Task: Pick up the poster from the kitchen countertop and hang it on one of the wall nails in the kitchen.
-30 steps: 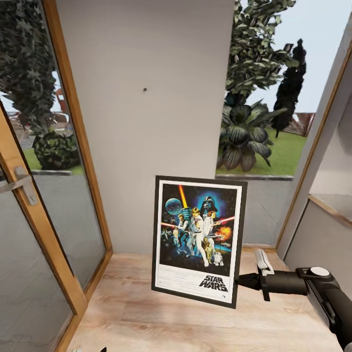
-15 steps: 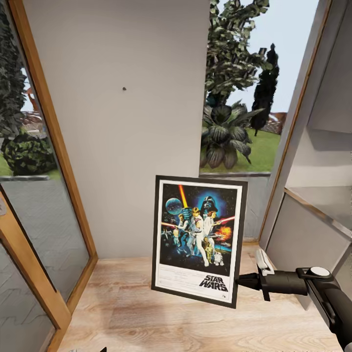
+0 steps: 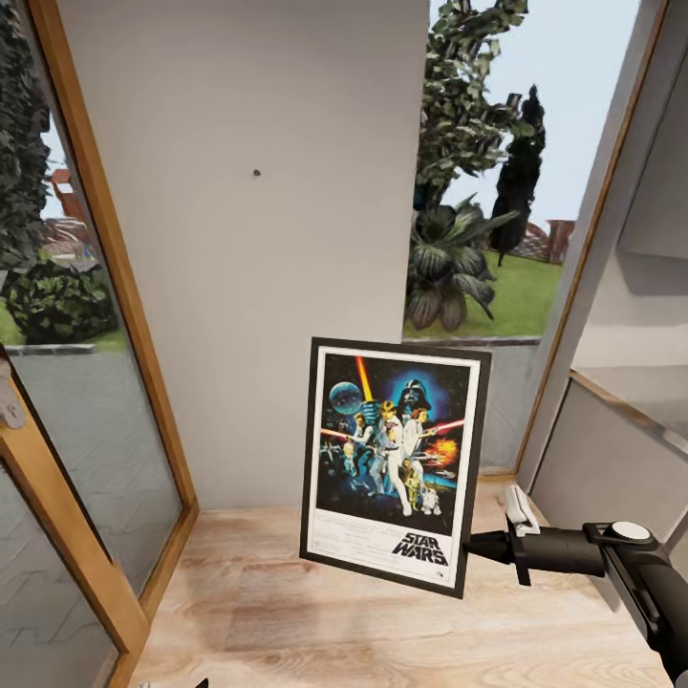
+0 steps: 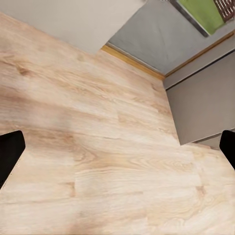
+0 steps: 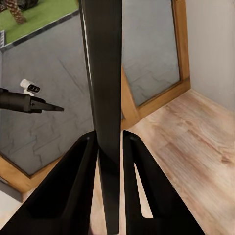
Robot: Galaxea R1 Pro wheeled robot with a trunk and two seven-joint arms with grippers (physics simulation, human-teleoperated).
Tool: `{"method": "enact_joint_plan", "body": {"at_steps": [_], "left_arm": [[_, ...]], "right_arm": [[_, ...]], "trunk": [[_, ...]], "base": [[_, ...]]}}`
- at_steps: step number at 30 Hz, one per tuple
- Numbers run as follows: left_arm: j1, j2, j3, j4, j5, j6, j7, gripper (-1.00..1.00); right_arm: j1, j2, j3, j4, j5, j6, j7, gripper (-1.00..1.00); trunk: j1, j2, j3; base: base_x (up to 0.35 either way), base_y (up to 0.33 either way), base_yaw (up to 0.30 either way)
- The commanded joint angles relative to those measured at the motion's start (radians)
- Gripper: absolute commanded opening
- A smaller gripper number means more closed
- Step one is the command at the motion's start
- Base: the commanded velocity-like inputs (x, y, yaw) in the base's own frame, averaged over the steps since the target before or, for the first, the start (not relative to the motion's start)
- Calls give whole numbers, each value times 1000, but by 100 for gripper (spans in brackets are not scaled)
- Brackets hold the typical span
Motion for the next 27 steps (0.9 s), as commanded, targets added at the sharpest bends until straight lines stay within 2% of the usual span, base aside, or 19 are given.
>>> {"method": "enact_joint_plan", "body": {"at_steps": [1, 14, 27], "left_arm": [[-1, 0, -5, 1, 4, -5, -2, 100], [-1, 0, -5, 1, 4, -5, 0, 100], [-1, 0, -5, 1, 4, -5, 0, 100]], "right_arm": [[0, 0, -1, 0, -1, 14, 6, -100], [-1, 0, -1, 0, -1, 14, 6, -100], [-1, 1, -1, 0, -1, 14, 6, -100]], "trunk": [[1, -1, -1], [1, -1, -1], [1, -1, -1]], "base": [[184, 216, 0], [135, 156, 0], [73, 80, 0]]}}
